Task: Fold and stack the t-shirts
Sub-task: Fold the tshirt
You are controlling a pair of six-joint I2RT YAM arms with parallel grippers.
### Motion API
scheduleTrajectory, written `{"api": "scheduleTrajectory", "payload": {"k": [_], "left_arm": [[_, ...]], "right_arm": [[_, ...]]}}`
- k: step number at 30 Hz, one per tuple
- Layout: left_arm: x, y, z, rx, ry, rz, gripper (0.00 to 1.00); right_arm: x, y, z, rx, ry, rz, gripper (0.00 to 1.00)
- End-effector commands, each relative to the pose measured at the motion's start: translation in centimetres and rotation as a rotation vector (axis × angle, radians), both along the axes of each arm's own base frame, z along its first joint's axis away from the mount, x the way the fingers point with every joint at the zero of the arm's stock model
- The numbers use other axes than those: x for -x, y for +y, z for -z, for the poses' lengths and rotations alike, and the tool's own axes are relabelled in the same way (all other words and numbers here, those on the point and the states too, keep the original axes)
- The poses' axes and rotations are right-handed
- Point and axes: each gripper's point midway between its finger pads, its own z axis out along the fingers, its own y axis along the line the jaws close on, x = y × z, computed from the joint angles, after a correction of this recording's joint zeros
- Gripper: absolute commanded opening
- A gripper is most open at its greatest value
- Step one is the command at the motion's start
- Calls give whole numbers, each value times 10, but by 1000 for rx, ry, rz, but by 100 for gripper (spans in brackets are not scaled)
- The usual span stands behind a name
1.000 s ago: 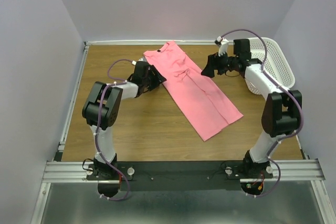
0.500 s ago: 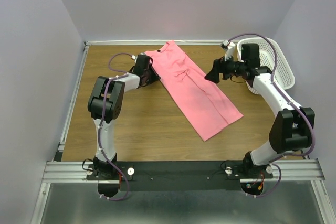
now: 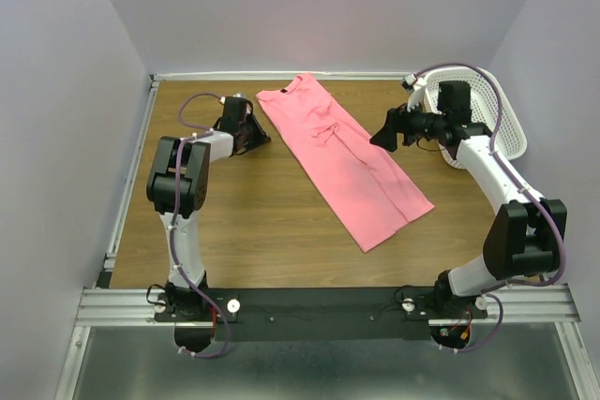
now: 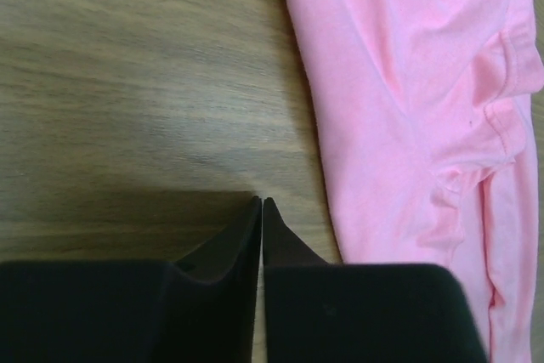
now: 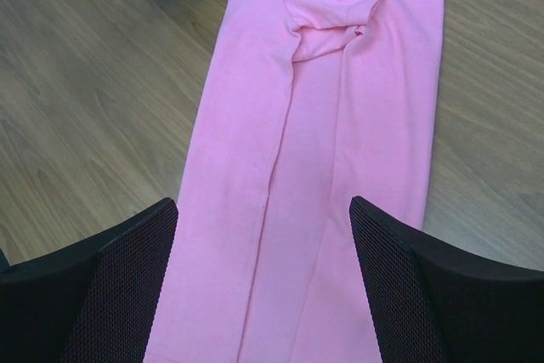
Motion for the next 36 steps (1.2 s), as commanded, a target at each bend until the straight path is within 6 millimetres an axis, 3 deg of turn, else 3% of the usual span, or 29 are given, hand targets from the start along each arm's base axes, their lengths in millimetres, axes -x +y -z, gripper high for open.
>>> {"api": "scheduleTrajectory", "payload": {"k": [1,2,5,14,17,22,25,28,36], "left_arm": [[26,-5,18,1,80,98,21],[27,-7,19,10,85,99,32],[24,-16,21,30,91,122,41],[15,-38,37,64,129,153,41],[13,-39,38,70,132,151,35],[10,-42,36,80,125,162,9],[9,-44,34,79,117,168,0],[11,-34,29,44,122,150,0],[17,30,14,66,140,102,0]], "right_arm": [[6,1,0,-16,-1,-27,89],[6,0,0,-17,-1,-26,89],[5,0,0,-14,-2,-25,89],[6,-3,2,-17,1,-25,89],[6,-4,1,-21,-1,-27,90],[7,-5,1,-28,3,-29,90],[8,-5,-1,-30,-1,-30,90],[9,-6,-2,-34,-2,-30,90],[9,-5,-4,-41,-6,-37,90]]}}
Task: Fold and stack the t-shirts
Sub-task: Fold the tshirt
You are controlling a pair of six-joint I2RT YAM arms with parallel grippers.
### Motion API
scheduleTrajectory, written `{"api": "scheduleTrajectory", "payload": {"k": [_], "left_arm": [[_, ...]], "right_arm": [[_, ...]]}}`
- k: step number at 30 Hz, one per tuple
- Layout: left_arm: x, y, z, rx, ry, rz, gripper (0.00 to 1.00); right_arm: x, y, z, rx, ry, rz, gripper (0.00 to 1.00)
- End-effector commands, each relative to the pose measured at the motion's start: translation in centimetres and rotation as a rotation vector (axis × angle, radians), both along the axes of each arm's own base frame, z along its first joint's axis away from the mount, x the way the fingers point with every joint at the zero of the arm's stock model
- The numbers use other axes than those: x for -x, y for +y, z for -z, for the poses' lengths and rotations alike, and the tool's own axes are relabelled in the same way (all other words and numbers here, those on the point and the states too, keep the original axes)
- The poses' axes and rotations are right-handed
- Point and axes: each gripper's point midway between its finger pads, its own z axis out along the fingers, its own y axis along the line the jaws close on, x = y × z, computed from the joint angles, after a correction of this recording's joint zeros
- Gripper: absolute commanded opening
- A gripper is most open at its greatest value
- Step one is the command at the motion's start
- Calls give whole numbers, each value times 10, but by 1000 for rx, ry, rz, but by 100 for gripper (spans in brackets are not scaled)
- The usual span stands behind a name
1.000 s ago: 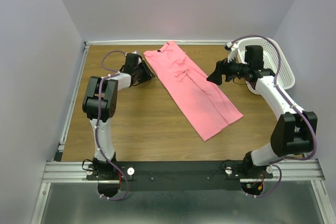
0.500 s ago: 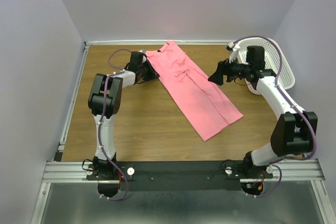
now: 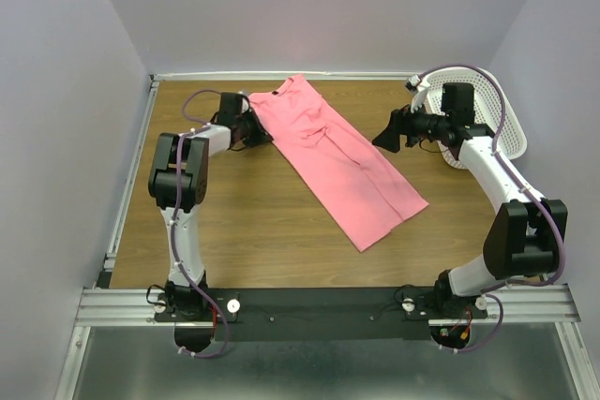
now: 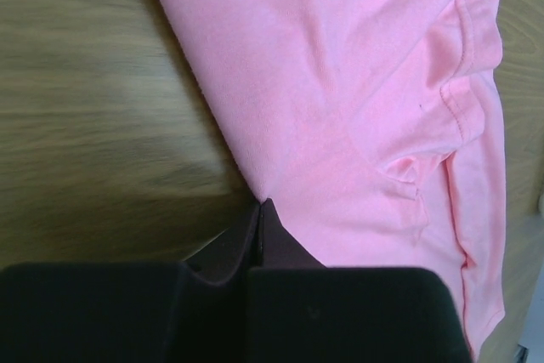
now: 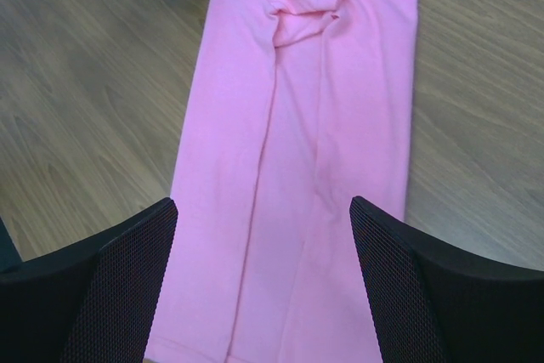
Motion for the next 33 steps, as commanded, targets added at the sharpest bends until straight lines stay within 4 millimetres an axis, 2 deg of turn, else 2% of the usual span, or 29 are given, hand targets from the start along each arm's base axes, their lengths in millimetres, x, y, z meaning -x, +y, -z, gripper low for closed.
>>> {"api": "scheduleTrajectory", "payload": {"k": [1,4,6,8,11,13,14,15,16,18,19,20,21,22,23,24,25,26,27,28,29,30,31,32,33], "left_arm": [[23,48,13,-20,116,-24,0],[22,64,11,-42,129,-33,0],[20,76,3,-40,120,-50,0],[22,80,-6,-27,112,-50,0],[17,110,-19,-29,99,-104,2],[16,122,-23,-43,95,-110,21],[14,131,-31,-48,95,-116,29],[14,135,-37,-60,84,-116,41],[13,140,-53,-86,50,-118,45],[12,146,-76,-111,-8,-125,53],[15,148,-86,-128,-32,-129,54],[17,153,-117,-162,-113,-138,55],[20,154,-134,-179,-159,-139,55],[29,159,-169,-219,-257,-160,56],[30,162,-161,-235,-252,-177,57],[45,165,-213,-272,-394,-198,57],[69,173,-255,-315,-532,-257,61],[84,176,-276,-332,-609,-287,65],[99,179,-293,-364,-682,-301,70],[116,179,-306,-382,-748,-315,83],[148,178,-328,-393,-859,-334,88],[162,175,-337,-410,-919,-323,93],[174,171,-326,-408,-932,-299,95],[197,167,-341,-407,-1002,-303,95],[205,164,-338,-408,-1012,-290,95]], "right_arm": [[7,2,-6,-14,-20,-29,90],[7,2,-8,-16,-24,-31,90],[8,2,-7,-17,-24,-33,90],[9,3,-7,-19,-23,-39,90],[9,4,-6,-23,-18,-45,90],[9,4,-5,-22,-23,-55,90],[12,5,-4,-24,-22,-68,90],[13,6,-5,-24,-30,-83,90],[17,7,-4,-14,-56,-119,91],[27,12,-2,21,-116,-206,100],[33,17,0,38,-146,-252,100],[47,21,11,64,-141,-300,100],[56,26,21,99,-163,-345,100],[68,41,23,189,-269,-433,100],[79,50,33,237,-301,-488,100],[99,58,56,283,-294,-552,100],[119,80,65,357,-342,-651,100],[125,91,70,388,-358,-670,100],[150,118,78,410,-352,-736,100],[159,129,82,429,-320,-720,98],[153,132,97,538,-317,-667,95],[175,157,100,559,-324,-692,88],[164,156,108,656,-340,-609,85],[164,166,119,687,-339,-587,83],[170,175,124,705,-330,-564,82]]}}
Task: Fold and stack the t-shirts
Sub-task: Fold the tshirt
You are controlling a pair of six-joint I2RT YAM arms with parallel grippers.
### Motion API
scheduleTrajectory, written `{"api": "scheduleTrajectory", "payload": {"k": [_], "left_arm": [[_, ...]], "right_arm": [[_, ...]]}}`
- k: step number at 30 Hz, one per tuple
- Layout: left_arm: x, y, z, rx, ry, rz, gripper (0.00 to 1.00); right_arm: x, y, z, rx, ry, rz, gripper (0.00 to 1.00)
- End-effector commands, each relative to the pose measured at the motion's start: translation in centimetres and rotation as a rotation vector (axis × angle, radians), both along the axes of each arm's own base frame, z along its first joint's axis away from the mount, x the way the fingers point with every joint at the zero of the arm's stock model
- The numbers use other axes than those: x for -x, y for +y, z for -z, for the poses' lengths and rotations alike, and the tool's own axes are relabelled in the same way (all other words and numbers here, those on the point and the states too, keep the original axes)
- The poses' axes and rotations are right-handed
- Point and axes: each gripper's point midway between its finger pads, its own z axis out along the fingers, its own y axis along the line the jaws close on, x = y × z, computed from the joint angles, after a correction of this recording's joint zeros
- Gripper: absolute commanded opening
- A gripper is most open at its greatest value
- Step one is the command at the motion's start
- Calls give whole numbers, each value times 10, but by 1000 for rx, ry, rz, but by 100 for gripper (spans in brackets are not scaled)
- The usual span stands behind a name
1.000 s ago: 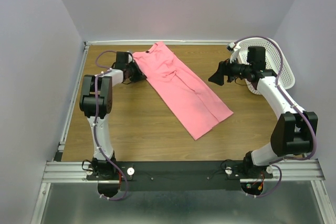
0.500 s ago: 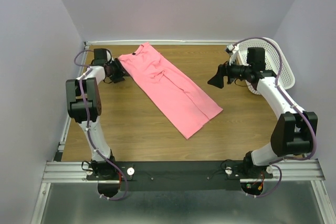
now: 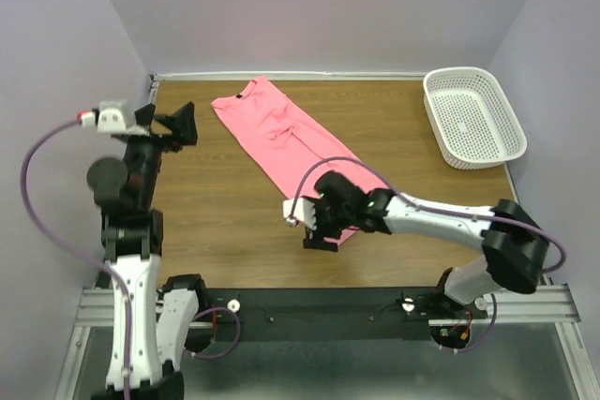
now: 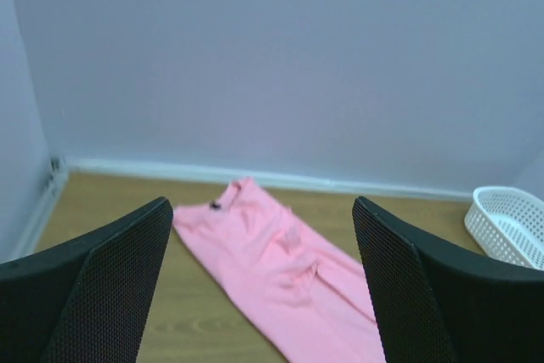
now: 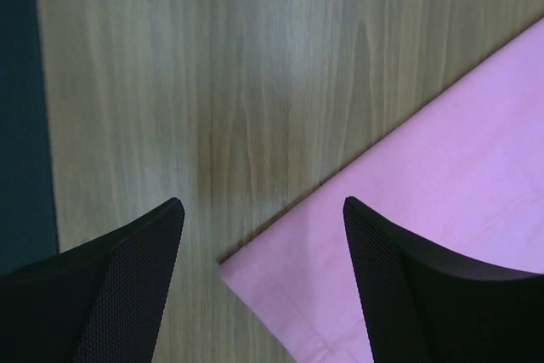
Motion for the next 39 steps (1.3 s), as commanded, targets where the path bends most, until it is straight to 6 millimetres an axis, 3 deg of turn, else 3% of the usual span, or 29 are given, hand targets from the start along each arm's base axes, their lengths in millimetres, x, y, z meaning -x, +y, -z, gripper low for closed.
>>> {"api": "scheduleTrajectory", "payload": {"k": [1,2,3,6,12,15,16,21,24,28,30,33,36,37,39], "left_arm": [[21,3,35,-72,0,-26,95],[27,0,51,-74,34,-7,95],[38,-2,48,-79,11,-4,95],[52,-5,61,-94,9,7,95],[67,-12,50,-102,-47,34,95],[70,-16,48,-109,-59,53,95],[70,-17,48,-110,-62,57,95],[72,-20,46,-113,-73,72,95],[74,-22,45,-119,-81,88,95],[78,-33,43,-130,-104,150,95],[78,-37,43,-132,-107,171,95],[78,-43,45,-136,-106,207,95],[79,-51,45,-140,-117,259,95],[80,-55,46,-136,-119,281,95],[77,-65,54,-136,-109,353,95]], "right_arm": [[-37,5,27,170,-199,287,82],[-46,6,25,190,-252,336,82],[-46,8,37,220,-266,345,82],[-53,5,43,256,-327,384,82],[-54,-8,67,348,-356,398,77],[-46,-10,79,365,-318,369,63],[-42,-9,82,368,-296,363,50],[-8,0,101,403,-169,249,30],[13,11,110,411,-117,183,13],[37,33,108,382,-59,106,1],[50,52,99,337,-3,61,1],[55,65,90,309,38,42,1],[44,66,65,265,-27,56,39],[36,62,57,250,-43,67,59],[22,49,30,192,-82,81,71]]}}
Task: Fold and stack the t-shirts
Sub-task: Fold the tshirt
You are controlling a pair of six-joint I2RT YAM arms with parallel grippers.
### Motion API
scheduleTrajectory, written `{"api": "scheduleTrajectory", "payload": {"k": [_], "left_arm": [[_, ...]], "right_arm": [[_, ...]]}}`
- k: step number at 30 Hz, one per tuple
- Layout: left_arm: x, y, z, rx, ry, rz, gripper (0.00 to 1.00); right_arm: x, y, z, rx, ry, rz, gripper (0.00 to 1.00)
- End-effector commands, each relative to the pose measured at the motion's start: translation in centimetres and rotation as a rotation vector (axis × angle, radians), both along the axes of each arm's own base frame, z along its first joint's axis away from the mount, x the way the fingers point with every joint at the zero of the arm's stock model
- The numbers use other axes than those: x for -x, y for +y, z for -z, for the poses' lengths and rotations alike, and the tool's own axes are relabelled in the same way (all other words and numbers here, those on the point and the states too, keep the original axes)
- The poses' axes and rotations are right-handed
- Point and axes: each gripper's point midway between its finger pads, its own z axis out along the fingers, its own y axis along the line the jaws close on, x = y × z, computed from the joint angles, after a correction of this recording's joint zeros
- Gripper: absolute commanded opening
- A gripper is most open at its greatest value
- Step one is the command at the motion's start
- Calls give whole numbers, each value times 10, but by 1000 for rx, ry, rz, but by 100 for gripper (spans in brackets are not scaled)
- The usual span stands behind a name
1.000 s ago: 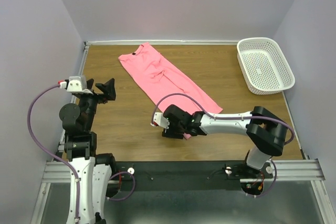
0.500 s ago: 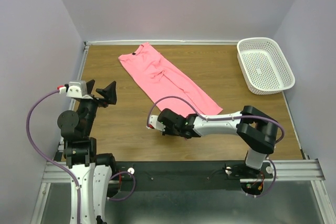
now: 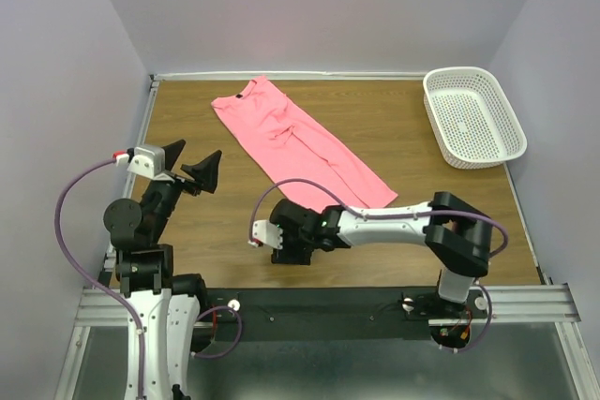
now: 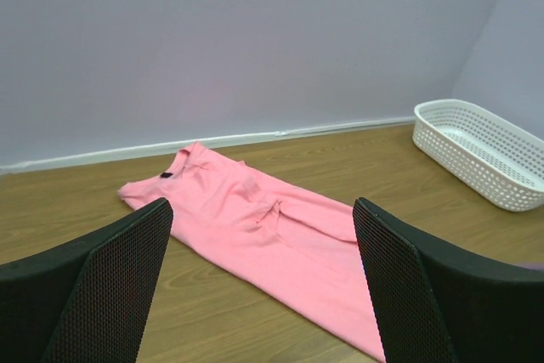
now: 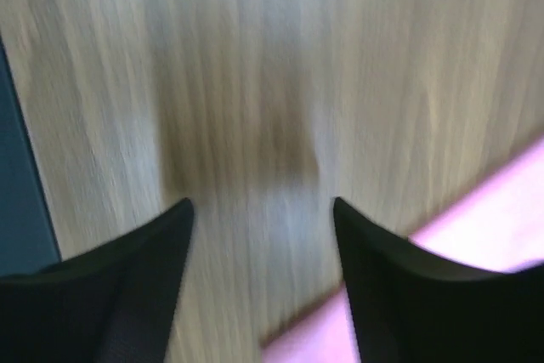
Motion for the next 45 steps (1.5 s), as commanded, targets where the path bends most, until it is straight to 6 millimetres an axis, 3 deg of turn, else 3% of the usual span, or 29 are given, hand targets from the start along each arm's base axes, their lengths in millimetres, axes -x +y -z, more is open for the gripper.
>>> {"api": "scheduleTrajectory", "payload": {"k": [1,3,4,6,7,8,9,10,11,12,13,14,15,16,17,19,20,21,22,23,26,27,33,45], "left_arm": [[0,-25,10,-15,11,162,95],[-4,-39,21,-11,59,241,94],[-5,-45,25,-4,78,270,91],[-3,-77,38,3,139,388,89],[-7,-83,42,15,168,368,89],[-7,-94,47,11,190,385,88],[-9,-109,59,5,246,405,88],[-3,-131,67,-6,293,412,86],[2,-148,75,-27,322,431,86],[1,-165,93,-66,375,429,86],[20,-190,106,-122,413,441,85],[24,-207,132,-199,472,441,84],[33,-219,147,-259,493,454,84],[52,-234,164,-335,513,472,84],[54,-245,190,-410,569,467,84],[69,-261,216,-491,613,496,83],[73,-273,219,-514,619,510,83],[87,-285,246,-596,655,540,82],[91,-292,255,-634,669,546,81],[94,-291,268,-690,695,530,79],[84,-303,290,-787,723,454,75],[83,-302,306,-827,749,442,73],[81,-307,332,-891,804,403,60],[62,-289,349,-1019,816,224,45]], "right_arm": [[-33,-35,-47,-80,-9,59,78],[-53,-57,-73,-175,20,112,79],[-86,-85,-81,-207,12,186,83],[-94,-117,-103,-291,5,171,87],[-114,-147,-108,-286,-67,151,88],[-104,-165,-98,-275,-48,105,89],[-107,-178,-100,-273,-90,73,89],[-120,-206,-108,-261,-194,44,90],[-118,-212,-107,-275,-197,-8,90],[-116,-243,-97,-251,-154,18,90],[-119,-256,-92,-233,-198,-80,89],[-111,-261,-91,-282,-167,-100,89],[-114,-272,-88,-284,-173,-107,89],[-129,-297,-86,-259,-229,-132,89],[-118,-304,-79,-268,-170,-148,89],[-130,-329,-83,-240,-214,-214,90],[-128,-332,-78,-248,-181,-238,90],[-111,-334,-63,-286,-47,-235,90],[-106,-335,-60,-294,-8,-272,100],[-103,-334,-57,-302,-11,-339,100],[-93,-327,-52,-350,10,-377,100],[-93,-324,-52,-368,3,-366,100],[-98,-323,-52,-386,12,-325,100],[-89,-323,-38,-346,42,-333,100]]}}
